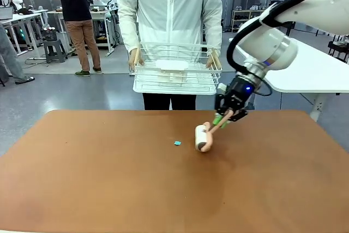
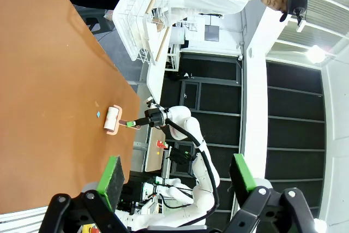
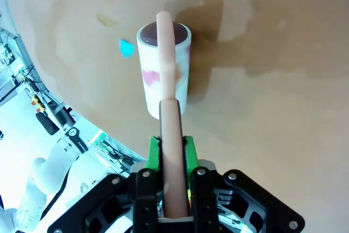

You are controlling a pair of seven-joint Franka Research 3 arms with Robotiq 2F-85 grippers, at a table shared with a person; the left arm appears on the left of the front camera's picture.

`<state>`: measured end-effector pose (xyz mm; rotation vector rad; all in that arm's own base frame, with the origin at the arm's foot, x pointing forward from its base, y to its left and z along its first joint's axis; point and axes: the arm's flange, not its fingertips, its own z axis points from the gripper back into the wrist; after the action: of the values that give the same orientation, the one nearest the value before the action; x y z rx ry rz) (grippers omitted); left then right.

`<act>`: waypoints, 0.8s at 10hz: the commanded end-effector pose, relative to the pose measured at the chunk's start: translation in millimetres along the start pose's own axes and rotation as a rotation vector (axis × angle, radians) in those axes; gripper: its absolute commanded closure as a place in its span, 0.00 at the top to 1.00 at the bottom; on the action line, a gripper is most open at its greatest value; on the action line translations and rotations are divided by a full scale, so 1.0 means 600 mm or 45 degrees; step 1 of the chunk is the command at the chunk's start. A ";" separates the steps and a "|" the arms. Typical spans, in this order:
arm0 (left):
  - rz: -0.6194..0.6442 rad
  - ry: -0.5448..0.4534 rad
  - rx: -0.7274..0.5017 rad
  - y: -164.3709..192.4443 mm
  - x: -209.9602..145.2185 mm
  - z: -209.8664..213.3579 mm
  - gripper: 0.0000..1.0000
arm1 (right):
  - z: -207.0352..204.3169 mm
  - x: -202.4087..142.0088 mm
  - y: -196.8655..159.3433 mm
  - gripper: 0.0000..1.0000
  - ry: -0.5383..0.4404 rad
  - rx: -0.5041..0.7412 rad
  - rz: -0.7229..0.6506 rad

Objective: Clean the table.
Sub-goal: Clean the table with the Lint Roller when the human lifts the Dish drying rack.

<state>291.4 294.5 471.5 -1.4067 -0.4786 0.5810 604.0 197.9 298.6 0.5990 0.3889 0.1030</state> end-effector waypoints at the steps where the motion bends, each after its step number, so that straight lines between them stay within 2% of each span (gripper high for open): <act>1: -0.010 0.009 -0.022 -0.001 0.000 0.006 1.00 | -0.109 -0.007 0.020 0.21 0.177 -0.049 -0.036; 4: -0.010 0.009 -0.022 -0.001 0.000 0.006 1.00 | -0.166 0.030 0.093 0.21 0.214 0.016 -0.007; 5: -0.010 0.009 -0.022 -0.001 0.000 0.006 1.00 | -0.176 0.044 0.114 0.21 0.212 -0.015 0.009; 8: -0.010 0.009 -0.022 -0.001 0.000 0.006 1.00 | -0.167 0.053 0.149 0.21 0.156 -0.063 0.034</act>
<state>291.4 294.4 471.6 -1.4068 -0.4783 0.5807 609.9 324.2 287.2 0.6558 0.4278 0.1564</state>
